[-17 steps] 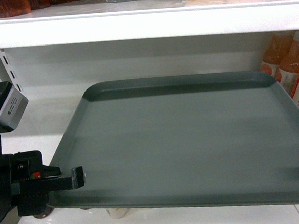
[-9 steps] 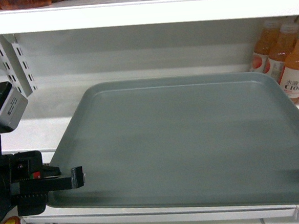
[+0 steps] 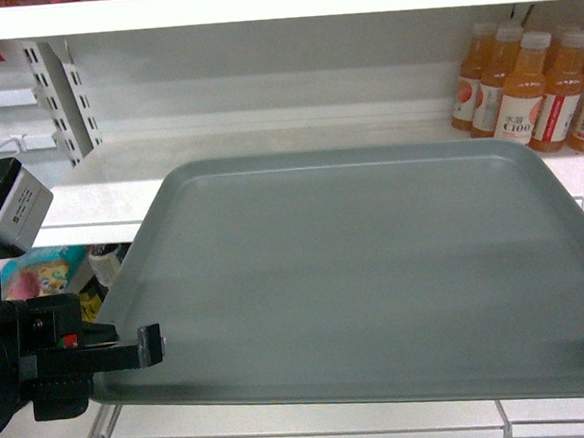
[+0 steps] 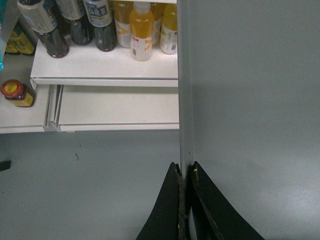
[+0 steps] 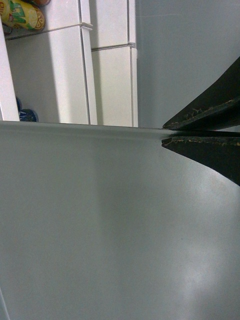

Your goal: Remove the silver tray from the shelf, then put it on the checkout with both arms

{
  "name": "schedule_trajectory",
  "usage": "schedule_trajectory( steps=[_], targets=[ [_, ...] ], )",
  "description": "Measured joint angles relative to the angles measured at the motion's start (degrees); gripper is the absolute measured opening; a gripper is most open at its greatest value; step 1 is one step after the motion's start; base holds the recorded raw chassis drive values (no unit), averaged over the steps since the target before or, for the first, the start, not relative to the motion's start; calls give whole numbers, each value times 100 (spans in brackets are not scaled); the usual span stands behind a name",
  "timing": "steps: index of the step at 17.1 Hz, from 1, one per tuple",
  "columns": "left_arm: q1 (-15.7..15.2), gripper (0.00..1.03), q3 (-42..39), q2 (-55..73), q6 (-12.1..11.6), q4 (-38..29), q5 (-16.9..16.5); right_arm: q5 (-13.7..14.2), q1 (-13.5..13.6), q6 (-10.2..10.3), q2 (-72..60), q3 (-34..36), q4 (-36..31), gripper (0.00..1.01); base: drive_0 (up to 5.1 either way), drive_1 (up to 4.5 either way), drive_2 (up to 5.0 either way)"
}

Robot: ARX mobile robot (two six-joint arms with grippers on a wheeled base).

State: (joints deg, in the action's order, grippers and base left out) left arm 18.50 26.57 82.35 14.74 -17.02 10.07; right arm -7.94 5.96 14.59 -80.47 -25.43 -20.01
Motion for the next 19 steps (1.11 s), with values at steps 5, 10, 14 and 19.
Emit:
schedule_trajectory(
  steps=[5, 10, 14, 19],
  targets=[
    [0, 3, 0, 2, 0, 4, 0, -2, 0, 2, -4, 0, 26, 2, 10, -419, 439],
    [0, 3, -2, 2, 0, 13, 0, -2, 0, 4, -2, 2, 28, 2, 12, -417, 441],
    [0, 3, -2, 2, 0, 13, 0, -4, 0, 2, -2, 0, 22, 2, 8, -421, 436],
    [0, 3, -2, 2, 0, 22, 0, -4, 0, 2, -2, 0, 31, 2, 1, -427, 430]
  ],
)
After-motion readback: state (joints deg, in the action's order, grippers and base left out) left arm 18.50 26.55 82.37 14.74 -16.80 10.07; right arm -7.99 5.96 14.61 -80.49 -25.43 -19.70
